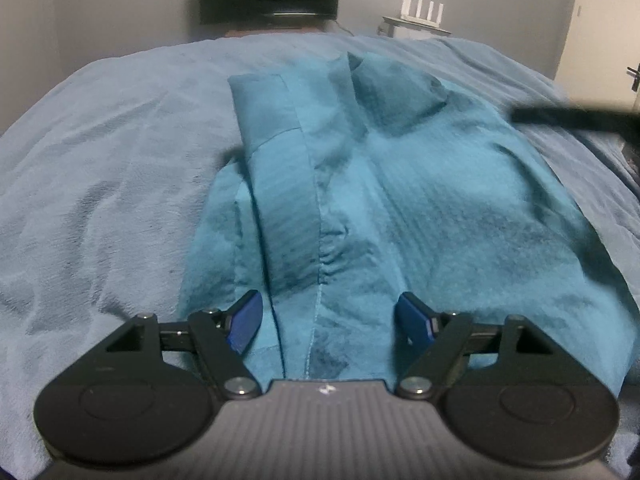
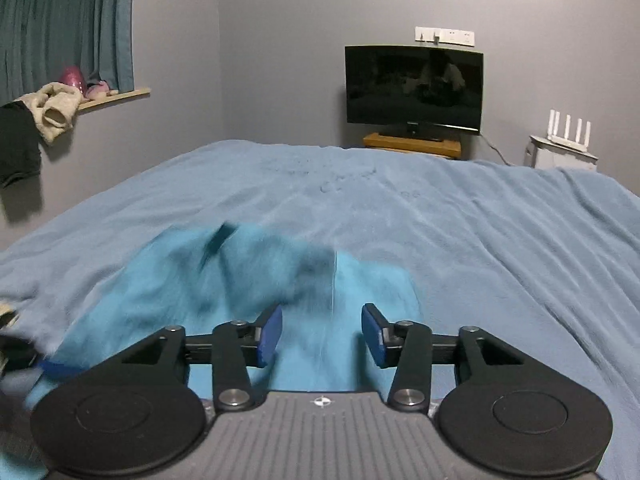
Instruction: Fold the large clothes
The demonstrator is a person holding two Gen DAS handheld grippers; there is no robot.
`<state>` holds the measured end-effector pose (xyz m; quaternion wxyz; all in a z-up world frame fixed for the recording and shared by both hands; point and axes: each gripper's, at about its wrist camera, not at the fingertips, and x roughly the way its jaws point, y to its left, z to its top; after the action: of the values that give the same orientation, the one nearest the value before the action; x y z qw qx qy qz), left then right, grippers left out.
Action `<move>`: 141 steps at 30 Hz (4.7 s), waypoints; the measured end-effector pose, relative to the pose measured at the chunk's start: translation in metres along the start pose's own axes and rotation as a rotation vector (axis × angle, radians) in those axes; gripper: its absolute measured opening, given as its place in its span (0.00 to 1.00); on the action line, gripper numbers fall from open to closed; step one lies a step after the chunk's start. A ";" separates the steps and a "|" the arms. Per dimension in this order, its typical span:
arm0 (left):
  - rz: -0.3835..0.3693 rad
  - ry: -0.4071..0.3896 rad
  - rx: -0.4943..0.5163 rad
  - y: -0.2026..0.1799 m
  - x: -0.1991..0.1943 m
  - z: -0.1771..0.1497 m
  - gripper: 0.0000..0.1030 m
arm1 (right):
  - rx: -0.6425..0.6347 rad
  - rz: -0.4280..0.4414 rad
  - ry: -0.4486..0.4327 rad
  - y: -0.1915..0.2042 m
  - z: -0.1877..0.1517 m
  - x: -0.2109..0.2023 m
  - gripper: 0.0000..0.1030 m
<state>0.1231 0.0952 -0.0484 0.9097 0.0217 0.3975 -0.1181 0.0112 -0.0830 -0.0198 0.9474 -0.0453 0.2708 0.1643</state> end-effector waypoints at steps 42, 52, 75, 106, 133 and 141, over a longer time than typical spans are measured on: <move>-0.049 -0.160 -0.106 -0.012 0.003 0.027 0.62 | 0.503 0.449 -0.127 -0.126 -0.065 0.009 0.46; 0.019 -0.087 -0.036 -0.030 0.037 0.018 0.63 | 0.650 0.229 -0.004 -0.200 -0.044 0.072 0.69; 0.062 -0.044 -0.017 -0.090 0.001 -0.028 0.93 | 0.194 -0.107 0.064 -0.055 -0.110 -0.088 0.99; 0.154 0.148 0.049 -0.112 0.027 -0.049 0.94 | 0.044 -0.207 0.223 -0.013 -0.156 -0.056 0.99; 0.155 0.165 0.039 -0.109 0.031 -0.049 0.94 | 0.045 -0.206 0.236 -0.014 -0.160 -0.054 0.99; 0.155 0.166 0.039 -0.110 0.031 -0.049 0.94 | 0.045 -0.207 0.241 -0.015 -0.161 -0.054 0.99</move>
<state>0.0827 -0.0109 -0.0987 0.8795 0.0797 0.4662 -0.0528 -0.1072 -0.1405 -0.1277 0.9208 -0.0712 0.3798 0.0533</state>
